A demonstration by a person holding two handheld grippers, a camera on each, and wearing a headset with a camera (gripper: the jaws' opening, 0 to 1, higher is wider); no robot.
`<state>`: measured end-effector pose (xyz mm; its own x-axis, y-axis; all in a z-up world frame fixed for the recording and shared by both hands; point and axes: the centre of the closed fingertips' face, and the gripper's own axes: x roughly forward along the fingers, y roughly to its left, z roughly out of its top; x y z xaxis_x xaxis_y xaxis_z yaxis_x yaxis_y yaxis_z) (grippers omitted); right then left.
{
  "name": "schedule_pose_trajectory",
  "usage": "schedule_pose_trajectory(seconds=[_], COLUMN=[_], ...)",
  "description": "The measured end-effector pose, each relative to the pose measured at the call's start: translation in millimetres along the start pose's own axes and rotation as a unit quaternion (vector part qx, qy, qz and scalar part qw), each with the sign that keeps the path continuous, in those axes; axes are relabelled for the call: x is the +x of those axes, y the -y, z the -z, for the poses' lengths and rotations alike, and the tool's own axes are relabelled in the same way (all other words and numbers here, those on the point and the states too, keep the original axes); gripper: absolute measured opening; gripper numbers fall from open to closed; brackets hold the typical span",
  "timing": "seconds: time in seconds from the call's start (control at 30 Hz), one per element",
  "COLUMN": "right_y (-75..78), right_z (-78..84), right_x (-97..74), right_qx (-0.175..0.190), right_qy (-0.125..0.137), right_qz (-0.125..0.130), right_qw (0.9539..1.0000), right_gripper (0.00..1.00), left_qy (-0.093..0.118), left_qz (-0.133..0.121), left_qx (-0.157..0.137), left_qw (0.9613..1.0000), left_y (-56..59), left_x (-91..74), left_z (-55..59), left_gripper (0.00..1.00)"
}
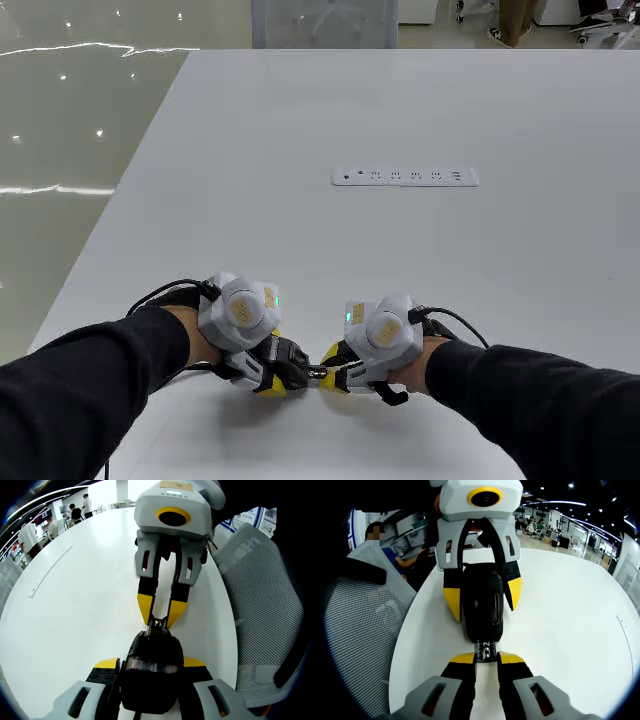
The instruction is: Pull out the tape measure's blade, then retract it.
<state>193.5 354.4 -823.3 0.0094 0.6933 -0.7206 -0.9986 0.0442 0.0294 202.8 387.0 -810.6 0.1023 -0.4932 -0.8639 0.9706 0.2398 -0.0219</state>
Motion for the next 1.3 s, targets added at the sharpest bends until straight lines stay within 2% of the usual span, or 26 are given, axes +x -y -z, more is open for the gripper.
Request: schedule_pose_trajectory(seconds=[0.1,0.13,0.17,0.2,0.23,0.4,0.43,0.5,0.53,0.67,0.8,1.3], right_y=[-1.1,-0.6,-0.7,-1.0,2.3,0.6,0.7,0.0,0.3,-2.4,0.8,-0.7], right_z=[-0.9,-2.0,-1.4,-5.9,-4.0,-2.0,-1.3,-0.4,0.2,2.8,6.5,29.6], right_x=[2.1,4.8,8.2,8.6,6.3,2.8,3.0,2.3,1.5,-0.4,-3.2,-25.6], right_qx=[0.007,0.007,-0.013,-0.018,0.002,-0.001,0.001,0.005,0.005,-0.002,0.004,0.013], right_qy=[-0.001,0.000,-0.009,0.000,-0.004,-0.003,-0.004,-0.002,-0.003,-0.006,-0.009,-0.017], right_qz=[0.000,0.007,0.013,0.011,0.008,0.001,0.002,0.000,0.001,-0.003,0.001,0.011], right_qw=[1.0000,1.0000,0.9998,0.9998,1.0000,1.0000,1.0000,1.0000,1.0000,1.0000,0.9999,0.9997], right_gripper=[0.14,0.13,0.13,0.13,0.12,0.11,0.11,0.11,0.11,0.11,0.11,0.11], left_qy=[0.000,0.001,0.003,0.003,0.002,0.001,-0.002,-0.027,-0.001,-0.009,-0.006,-0.010], left_qz=[-0.001,-0.001,0.000,0.001,0.001,0.000,0.000,0.000,-0.006,-0.016,-0.015,-0.012], left_qx=[0.000,-0.001,-0.001,-0.001,-0.001,0.001,0.002,0.004,-0.007,0.017,0.006,0.005], left_qw=[1.0000,1.0000,1.0000,1.0000,1.0000,1.0000,1.0000,0.9996,1.0000,0.9997,0.9999,0.9999], left_y=[-0.1,-0.2,-0.2,-0.2,-0.4,0.3,0.4,1.7,0.4,1.7,-2.9,-1.6], left_x=[0.0,0.1,0.1,0.2,0.1,0.0,0.4,-2.2,-0.6,0.7,0.2,-0.6], left_z=[-0.1,-0.3,-0.5,-0.6,-0.2,0.2,1.3,14.2,7.1,6.3,7.3,7.7], left_gripper=[0.41,0.41,0.41,0.41,0.41,0.41,0.41,0.40,0.40,0.40,0.39,0.39])
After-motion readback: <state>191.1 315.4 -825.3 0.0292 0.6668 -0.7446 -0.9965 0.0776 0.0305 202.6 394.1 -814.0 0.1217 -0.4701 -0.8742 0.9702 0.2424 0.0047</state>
